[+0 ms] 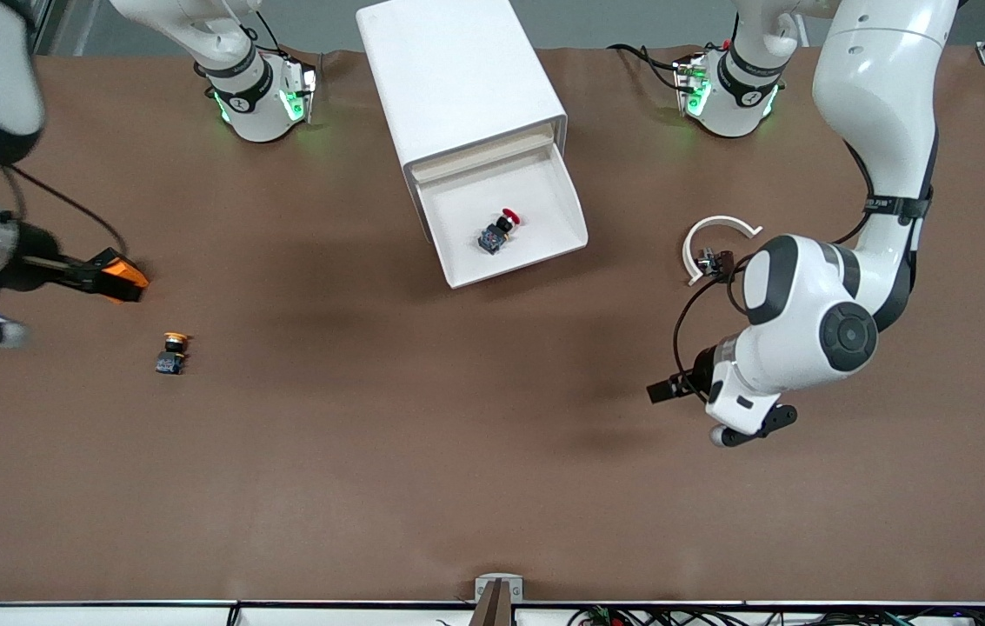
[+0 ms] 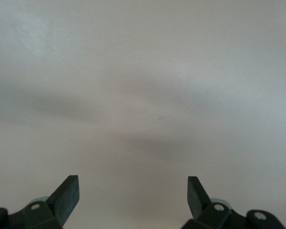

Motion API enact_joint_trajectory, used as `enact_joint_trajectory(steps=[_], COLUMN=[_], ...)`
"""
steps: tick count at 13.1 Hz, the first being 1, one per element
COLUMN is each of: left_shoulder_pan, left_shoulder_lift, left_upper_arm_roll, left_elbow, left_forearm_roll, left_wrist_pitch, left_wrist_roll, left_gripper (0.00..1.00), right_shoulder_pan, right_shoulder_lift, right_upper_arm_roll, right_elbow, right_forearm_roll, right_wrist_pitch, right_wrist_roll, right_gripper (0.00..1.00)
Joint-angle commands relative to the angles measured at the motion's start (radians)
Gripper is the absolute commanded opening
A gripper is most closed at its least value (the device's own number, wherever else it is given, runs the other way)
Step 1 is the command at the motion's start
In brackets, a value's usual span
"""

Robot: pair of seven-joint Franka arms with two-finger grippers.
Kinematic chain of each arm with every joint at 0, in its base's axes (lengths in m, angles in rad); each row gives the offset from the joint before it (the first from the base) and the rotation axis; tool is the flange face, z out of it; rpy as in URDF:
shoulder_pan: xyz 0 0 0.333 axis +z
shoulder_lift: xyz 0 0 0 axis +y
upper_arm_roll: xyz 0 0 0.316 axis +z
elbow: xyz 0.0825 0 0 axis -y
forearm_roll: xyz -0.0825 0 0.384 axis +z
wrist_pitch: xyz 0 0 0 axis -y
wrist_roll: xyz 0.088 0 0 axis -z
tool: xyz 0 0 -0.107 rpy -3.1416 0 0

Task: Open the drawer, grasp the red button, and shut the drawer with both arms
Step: 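Reach the right gripper into the open drawer toward the red button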

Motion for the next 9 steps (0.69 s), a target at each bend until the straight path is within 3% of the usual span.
enact_joint_trajectory(steps=[1,4,9], left_shoulder_pan=[0.007,0.027,0.085], left_shoulder_lift=[-0.113,-0.17,-0.286], left_upper_arm_roll=[0.003,-0.002,-0.005], left_elbow=[-0.105,-0.122,-0.197], left_forearm_roll=[0.108,0.209,0.21], left_wrist_pitch=[-0.046,-0.094,-0.115], left_wrist_roll=[0.062,0.077,0.233], left_gripper=[1.0,1.0,1.0], right_shoulder_pan=[0.186,0.356,0.576], right_shoulder_lift=[-0.022,-0.019,0.053], right_upper_arm_roll=[-0.01,-0.01,-0.012], right_elbow=[0.004,0.001,-0.017], right_forearm_roll=[0.008,0.06,0.073], right_wrist_pitch=[-0.02,0.038,0.194], right_wrist_roll=[0.29,0.558,0.886], right_gripper=[1.0,1.0,1.0])
